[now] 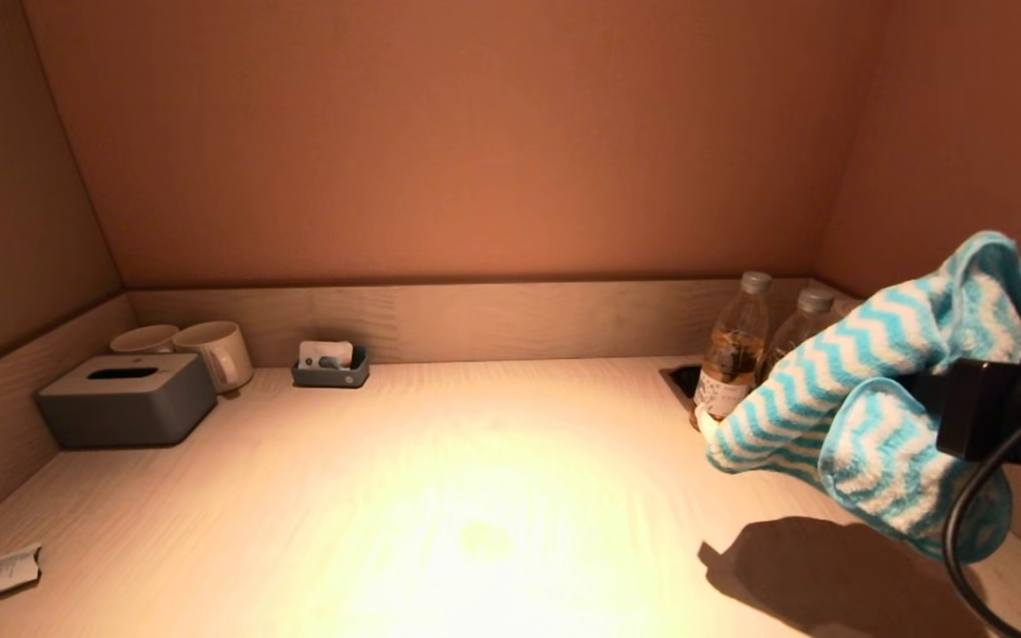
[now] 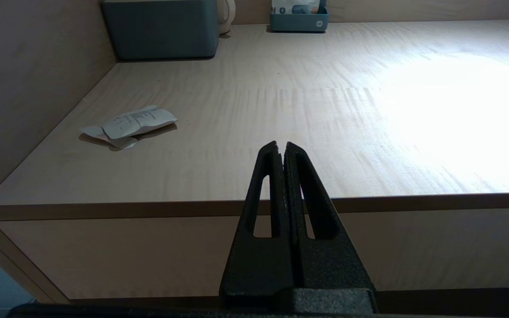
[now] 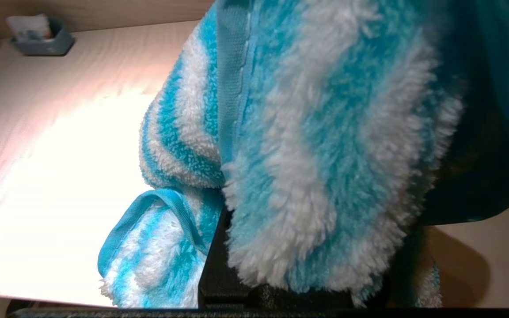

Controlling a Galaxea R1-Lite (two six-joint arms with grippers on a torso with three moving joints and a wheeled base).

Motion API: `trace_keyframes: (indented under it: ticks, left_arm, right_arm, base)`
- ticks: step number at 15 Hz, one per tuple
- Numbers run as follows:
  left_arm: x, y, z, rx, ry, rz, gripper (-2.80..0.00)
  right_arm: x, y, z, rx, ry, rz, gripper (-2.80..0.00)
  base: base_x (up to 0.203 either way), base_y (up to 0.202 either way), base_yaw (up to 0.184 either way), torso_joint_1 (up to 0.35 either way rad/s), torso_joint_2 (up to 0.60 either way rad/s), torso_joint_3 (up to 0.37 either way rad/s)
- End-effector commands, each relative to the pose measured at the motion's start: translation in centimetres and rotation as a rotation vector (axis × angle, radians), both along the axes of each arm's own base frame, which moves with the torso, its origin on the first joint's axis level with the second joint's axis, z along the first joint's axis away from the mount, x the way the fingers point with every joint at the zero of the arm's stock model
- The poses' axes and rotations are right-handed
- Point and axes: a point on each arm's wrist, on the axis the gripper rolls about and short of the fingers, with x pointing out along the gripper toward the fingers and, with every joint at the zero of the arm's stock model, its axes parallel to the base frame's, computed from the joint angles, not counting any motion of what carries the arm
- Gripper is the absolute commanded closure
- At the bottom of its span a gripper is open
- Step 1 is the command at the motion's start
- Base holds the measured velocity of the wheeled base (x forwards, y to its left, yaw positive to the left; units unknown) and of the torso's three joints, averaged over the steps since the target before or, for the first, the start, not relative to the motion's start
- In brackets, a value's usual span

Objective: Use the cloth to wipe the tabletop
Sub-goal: Sweep the stains on the table

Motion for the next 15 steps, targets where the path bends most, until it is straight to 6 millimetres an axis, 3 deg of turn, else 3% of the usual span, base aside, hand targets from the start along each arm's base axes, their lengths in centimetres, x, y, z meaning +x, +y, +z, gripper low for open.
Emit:
trace_keyframes:
  ticks: [1,12,15]
  left_arm:
    - [0.0,0.0,0.0,-0.001,0.000,0.000,0.00]
    - [0.0,0.0,0.0,0.001,0.000,0.000,0.00]
    - [0.0,0.0,0.0,-0.001,0.000,0.000,0.00]
  right_arm:
    - [-0.9,0.9,0.5,0.005,0.000,0.075,0.00]
    - [3.0,3.6,1.9,0.008,0.022,0.187,0.00]
    - [6.0,5.3,1.4,0.001,0.074,0.227,0.00]
  base:
    - [0.000,0.000,0.000,0.000,0.00,0.000]
    - [0.000,0.000,0.000,0.000,0.00,0.000]
    - [0.000,0.000,0.000,0.000,0.00,0.000]
